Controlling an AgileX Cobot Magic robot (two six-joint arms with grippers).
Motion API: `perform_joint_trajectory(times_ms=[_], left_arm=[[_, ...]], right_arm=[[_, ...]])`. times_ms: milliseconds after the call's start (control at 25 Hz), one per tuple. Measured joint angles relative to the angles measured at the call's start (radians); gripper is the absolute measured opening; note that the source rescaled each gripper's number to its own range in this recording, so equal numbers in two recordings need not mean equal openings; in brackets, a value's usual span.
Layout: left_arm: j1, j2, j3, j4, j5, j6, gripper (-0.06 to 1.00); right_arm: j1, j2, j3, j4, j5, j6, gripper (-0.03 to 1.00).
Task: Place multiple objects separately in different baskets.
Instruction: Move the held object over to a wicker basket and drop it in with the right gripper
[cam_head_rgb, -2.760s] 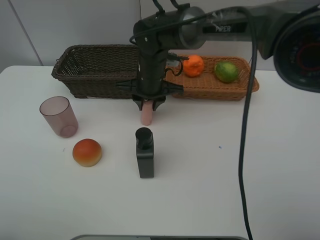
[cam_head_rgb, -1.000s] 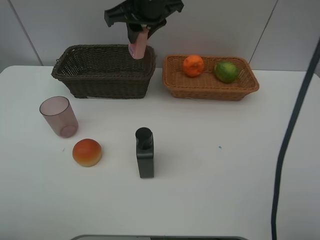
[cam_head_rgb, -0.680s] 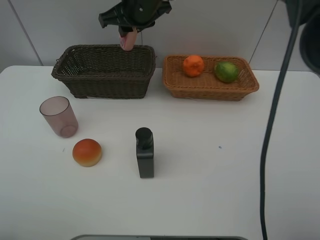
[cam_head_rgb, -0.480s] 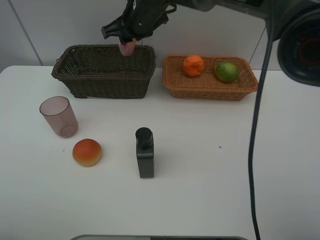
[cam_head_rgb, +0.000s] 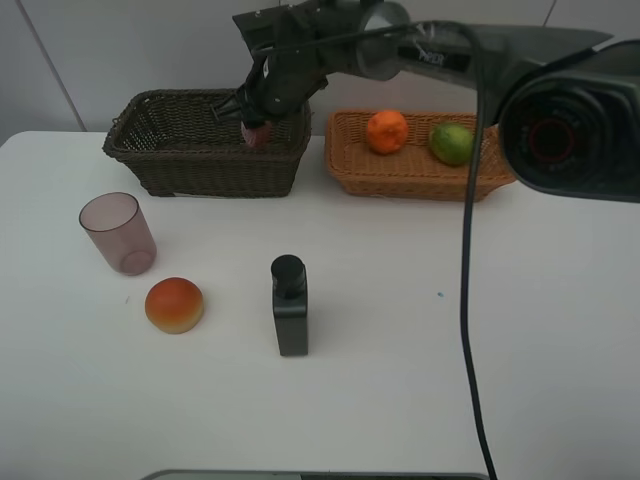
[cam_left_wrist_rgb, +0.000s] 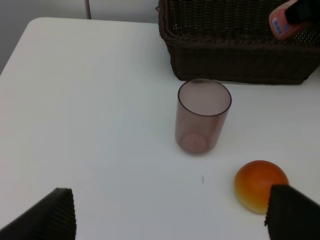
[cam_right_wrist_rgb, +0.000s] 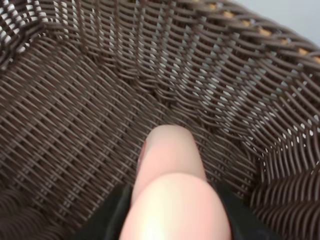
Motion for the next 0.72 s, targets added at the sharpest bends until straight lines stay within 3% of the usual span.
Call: perform_joint_trajectory(times_ms=[200, 280, 480, 560, 720], left_arm=[[0.000, 0.000, 0.000, 0.000, 0.000, 0.000, 0.98], [0.000, 0.000, 0.000, 0.000, 0.000, 0.000, 0.98], [0.000, 0.000, 0.000, 0.000, 0.000, 0.000, 0.98], [0.000, 0.000, 0.000, 0.000, 0.000, 0.000, 0.98], [0.000, 0.000, 0.000, 0.000, 0.000, 0.000, 0.98]], right_arm=[[0.000, 0.007, 0.000, -0.006, -0.005, 0.000, 0.04], [0.000, 0.007, 0.000, -0.008, -0.018, 0.000, 0.16], [0.000, 0.007, 0.000, -0.011, -0.025, 0.000, 0.64], [0.000, 0.007, 0.000, -0.011, -0.025, 0.000, 0.78], [0.000, 0.007, 0.000, -0.011, -0.023, 0.000, 0.87]])
